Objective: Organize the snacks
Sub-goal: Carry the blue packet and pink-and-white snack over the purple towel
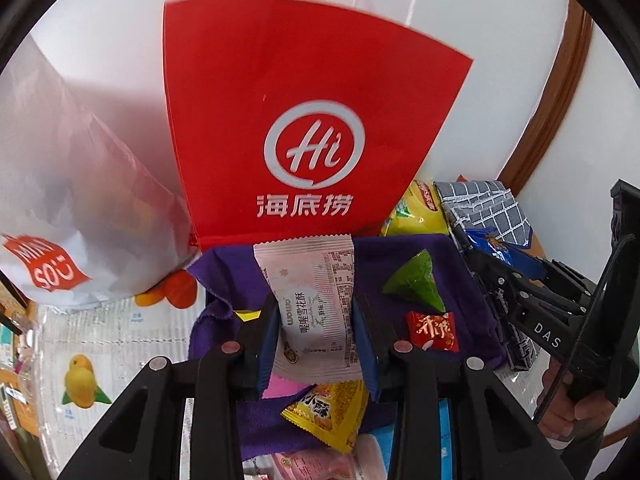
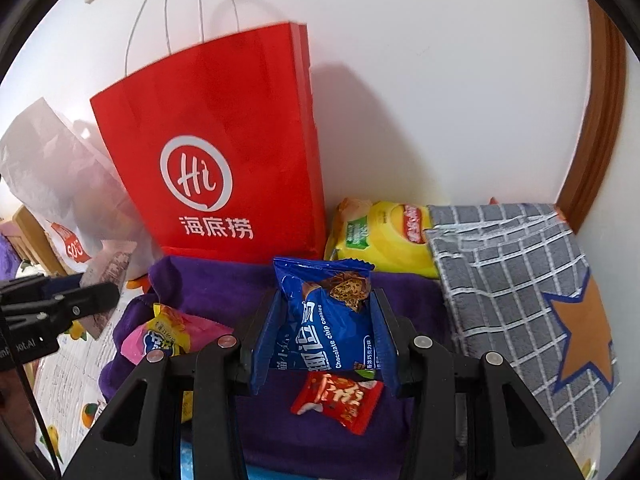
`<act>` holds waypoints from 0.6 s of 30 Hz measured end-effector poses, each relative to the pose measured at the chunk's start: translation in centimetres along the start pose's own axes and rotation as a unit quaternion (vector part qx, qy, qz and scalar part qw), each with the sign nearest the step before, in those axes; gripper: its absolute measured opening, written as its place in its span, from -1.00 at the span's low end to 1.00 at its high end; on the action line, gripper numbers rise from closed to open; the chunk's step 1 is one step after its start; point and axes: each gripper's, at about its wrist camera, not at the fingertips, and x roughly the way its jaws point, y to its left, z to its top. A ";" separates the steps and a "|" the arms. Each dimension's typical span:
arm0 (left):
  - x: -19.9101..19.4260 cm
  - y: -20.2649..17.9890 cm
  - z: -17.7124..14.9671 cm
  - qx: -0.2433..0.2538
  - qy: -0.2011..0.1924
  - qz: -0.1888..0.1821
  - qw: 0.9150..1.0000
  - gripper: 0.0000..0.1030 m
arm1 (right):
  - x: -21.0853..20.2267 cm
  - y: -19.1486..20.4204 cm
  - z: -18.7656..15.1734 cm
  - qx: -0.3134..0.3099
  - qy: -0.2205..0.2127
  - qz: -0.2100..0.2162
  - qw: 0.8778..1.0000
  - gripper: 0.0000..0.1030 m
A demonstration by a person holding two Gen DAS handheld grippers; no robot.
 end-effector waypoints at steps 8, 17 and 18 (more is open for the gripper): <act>2.0 1.9 0.0 -0.028 0.019 0.008 0.999 -0.35 | 3.4 0.2 -0.6 -0.008 0.027 0.006 1.000 -0.14; 3.7 1.5 -0.4 -0.021 0.037 0.008 0.999 -0.35 | 4.5 -1.0 -1.4 -0.009 0.042 -0.004 0.999 -0.14; 3.8 1.5 -0.4 -0.021 0.038 0.008 0.999 -0.35 | 4.5 -1.2 -1.4 -0.008 0.044 -0.005 0.999 -0.14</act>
